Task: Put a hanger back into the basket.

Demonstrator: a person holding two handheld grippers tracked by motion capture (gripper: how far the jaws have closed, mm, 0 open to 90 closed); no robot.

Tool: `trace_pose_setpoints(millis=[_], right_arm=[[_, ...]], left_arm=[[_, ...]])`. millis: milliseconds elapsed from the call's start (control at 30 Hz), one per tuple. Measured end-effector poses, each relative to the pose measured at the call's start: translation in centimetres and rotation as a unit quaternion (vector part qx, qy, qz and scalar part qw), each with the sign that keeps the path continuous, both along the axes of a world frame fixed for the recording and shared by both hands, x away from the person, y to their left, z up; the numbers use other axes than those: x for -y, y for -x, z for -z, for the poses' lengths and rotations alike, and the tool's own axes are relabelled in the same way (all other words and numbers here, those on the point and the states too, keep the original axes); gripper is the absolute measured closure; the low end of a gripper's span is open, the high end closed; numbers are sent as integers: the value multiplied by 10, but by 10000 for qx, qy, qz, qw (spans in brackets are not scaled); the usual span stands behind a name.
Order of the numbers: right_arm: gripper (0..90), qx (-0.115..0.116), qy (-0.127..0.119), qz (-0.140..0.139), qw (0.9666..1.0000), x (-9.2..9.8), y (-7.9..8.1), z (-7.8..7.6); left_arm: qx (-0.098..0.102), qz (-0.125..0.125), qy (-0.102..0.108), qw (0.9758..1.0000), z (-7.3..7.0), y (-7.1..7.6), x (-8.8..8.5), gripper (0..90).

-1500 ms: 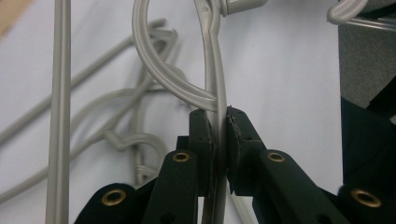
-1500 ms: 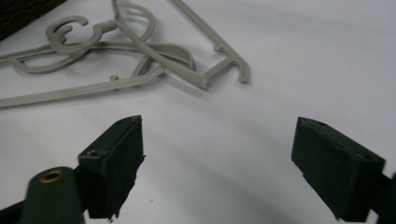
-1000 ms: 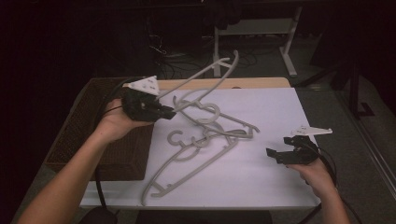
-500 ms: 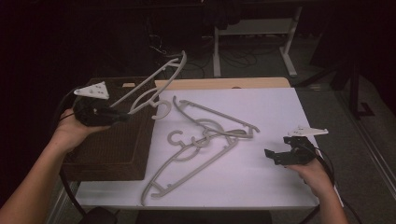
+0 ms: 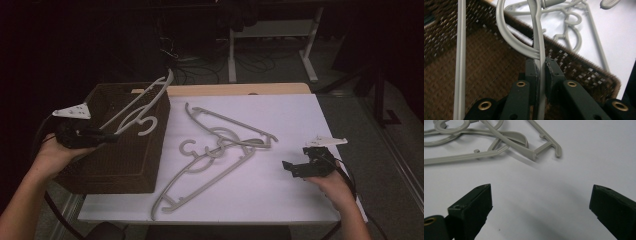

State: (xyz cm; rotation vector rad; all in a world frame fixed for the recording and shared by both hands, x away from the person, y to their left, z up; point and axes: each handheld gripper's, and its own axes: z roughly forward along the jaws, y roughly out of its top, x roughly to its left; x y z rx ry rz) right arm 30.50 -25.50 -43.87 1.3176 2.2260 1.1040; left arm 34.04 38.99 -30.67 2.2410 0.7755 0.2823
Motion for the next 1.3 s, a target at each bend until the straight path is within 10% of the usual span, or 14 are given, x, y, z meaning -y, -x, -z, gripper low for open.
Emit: trace_pose_setpoints(millis=[767,1300], right_arm=[[43,35,82,-36,10000,-3,0,-1],[43,50,76,-64,9999,-4,1,-3]], left_arm=[[-547,-400,223,9974,27,-6,-22,818],[-828,-525,-220,9949,45,-15,-17,783]])
